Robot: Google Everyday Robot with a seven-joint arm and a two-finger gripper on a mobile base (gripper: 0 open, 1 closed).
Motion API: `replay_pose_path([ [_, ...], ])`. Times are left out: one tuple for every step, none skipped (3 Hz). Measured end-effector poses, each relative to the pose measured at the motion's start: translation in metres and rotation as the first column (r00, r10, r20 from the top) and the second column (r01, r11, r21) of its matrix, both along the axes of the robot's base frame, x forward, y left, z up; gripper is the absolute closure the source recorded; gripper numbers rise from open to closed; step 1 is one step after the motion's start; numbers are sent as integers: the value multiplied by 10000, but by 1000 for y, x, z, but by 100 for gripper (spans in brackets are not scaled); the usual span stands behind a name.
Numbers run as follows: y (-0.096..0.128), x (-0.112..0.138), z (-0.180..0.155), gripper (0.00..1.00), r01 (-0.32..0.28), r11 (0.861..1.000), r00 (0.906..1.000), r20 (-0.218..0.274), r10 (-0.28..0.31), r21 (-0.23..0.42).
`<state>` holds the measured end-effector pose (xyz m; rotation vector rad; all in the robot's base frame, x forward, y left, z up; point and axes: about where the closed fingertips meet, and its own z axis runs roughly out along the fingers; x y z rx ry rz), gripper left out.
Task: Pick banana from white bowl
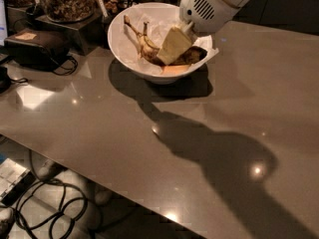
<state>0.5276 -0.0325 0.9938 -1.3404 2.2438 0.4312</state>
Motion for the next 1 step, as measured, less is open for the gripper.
replay_pose_path([
  [0,0,0,100,0,10000,10000,0,0,0],
])
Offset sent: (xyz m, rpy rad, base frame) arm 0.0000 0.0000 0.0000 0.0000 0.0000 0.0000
